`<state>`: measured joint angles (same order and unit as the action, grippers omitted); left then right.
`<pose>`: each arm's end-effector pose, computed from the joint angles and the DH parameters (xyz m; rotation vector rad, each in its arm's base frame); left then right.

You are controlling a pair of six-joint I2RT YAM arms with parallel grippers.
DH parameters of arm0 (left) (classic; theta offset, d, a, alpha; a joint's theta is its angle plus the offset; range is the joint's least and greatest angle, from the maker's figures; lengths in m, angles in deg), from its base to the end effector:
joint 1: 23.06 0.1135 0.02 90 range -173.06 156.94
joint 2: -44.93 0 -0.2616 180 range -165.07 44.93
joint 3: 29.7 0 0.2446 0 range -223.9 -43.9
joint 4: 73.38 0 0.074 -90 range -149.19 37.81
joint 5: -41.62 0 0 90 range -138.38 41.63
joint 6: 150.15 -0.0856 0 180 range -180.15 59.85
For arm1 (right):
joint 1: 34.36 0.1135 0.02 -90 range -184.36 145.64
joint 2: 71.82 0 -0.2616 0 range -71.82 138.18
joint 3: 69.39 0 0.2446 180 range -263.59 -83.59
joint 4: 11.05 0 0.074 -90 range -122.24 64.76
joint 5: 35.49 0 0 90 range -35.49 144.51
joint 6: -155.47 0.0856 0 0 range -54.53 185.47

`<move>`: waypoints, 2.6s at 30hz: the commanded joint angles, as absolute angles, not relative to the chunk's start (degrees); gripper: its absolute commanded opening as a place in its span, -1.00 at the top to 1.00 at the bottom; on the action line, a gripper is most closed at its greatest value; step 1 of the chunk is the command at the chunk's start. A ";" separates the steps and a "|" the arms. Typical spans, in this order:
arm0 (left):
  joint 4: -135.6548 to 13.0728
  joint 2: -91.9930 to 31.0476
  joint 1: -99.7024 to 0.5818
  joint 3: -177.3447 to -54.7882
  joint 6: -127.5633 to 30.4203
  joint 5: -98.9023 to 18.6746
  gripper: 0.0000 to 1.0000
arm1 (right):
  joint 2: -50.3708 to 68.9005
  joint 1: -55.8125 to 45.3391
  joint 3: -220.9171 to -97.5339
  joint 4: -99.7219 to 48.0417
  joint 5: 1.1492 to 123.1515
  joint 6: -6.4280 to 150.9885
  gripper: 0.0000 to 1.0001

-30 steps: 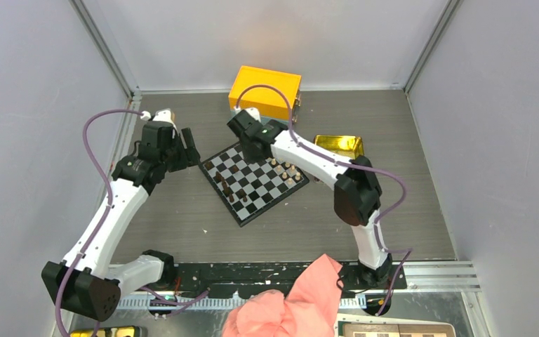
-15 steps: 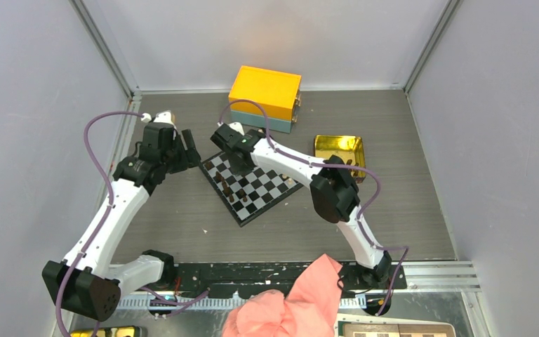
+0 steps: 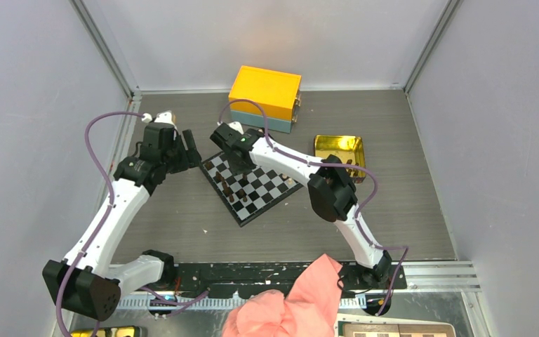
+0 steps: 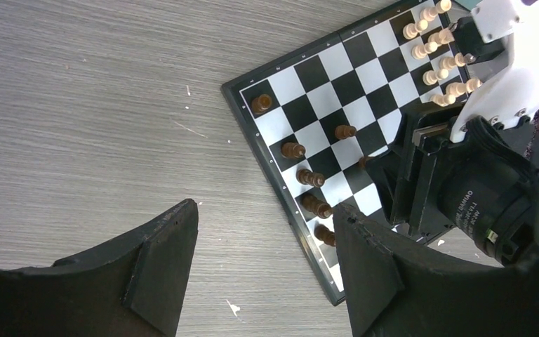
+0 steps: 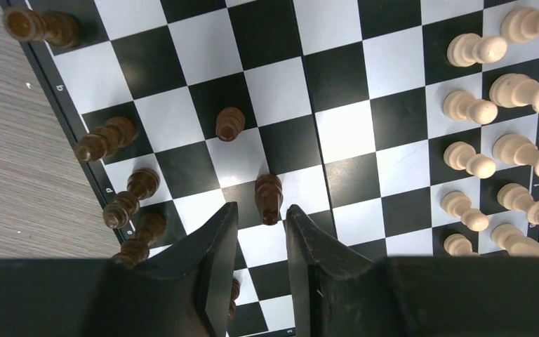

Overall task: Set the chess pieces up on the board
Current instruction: Place the chess piece on the chessboard, then pick up the chess piece from the storage box.

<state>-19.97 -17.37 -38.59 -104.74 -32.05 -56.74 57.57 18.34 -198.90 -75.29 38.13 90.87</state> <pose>0.2513 -0.0569 0.2956 -0.3258 2.2591 -0.2345 0.3214 0.3821 0.1757 -0.5328 2.5601 0.0862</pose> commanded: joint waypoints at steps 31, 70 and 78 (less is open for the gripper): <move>-20.55 -37.17 -48.87 -117.24 -40.96 -53.70 -0.43 | 22.97 -18.04 -162.96 -67.09 28.75 97.54 0.10; -18.78 -43.58 -54.09 -121.33 -44.32 -53.39 -0.41 | 31.88 -26.43 -157.51 -58.58 34.15 100.07 0.08; -19.19 -43.73 -54.09 -121.18 -44.76 -53.32 -0.41 | 33.24 -26.76 -157.85 -58.02 34.30 100.20 0.13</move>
<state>-18.17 -43.75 -53.80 -118.79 -43.79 -53.68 33.15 -26.24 -155.60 -59.81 34.70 99.03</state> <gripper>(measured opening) 0.707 0.445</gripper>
